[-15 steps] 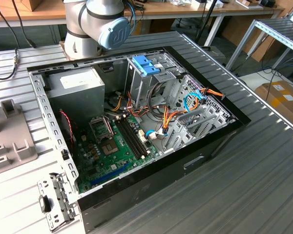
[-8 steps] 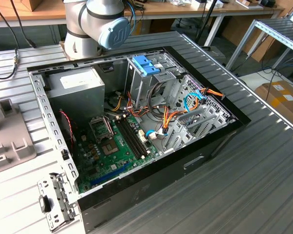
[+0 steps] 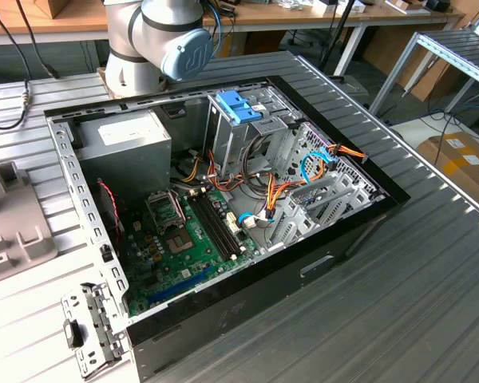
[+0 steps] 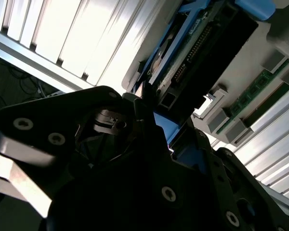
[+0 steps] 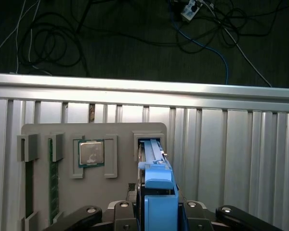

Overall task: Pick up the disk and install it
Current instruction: 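Pick up the disk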

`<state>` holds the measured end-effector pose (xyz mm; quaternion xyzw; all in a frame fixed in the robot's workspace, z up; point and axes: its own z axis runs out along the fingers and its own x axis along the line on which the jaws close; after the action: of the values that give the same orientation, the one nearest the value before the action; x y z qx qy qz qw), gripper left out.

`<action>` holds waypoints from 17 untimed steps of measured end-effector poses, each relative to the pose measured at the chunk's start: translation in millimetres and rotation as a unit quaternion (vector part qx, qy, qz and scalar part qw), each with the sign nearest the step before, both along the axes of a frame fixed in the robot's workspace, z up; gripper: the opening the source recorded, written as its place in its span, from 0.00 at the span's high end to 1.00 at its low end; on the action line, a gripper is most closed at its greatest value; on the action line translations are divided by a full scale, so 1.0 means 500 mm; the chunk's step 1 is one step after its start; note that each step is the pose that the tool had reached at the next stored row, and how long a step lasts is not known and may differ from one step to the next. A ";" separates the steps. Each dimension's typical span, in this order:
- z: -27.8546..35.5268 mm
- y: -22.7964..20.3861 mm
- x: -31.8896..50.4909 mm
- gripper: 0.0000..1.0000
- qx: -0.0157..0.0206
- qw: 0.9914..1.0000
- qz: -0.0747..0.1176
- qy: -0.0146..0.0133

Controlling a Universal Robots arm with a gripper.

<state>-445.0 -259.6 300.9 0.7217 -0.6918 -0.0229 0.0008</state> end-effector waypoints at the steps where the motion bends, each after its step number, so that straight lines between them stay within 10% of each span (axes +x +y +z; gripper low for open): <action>1: 0.001 0.0000 0.000 0.63 0.000 1.000 0.000 0.000; 17: 0.019 0.0000 0.000 0.63 0.001 1.000 0.000 0.000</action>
<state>-445.0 -259.6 310.5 0.7217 -0.6918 -0.0234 0.0002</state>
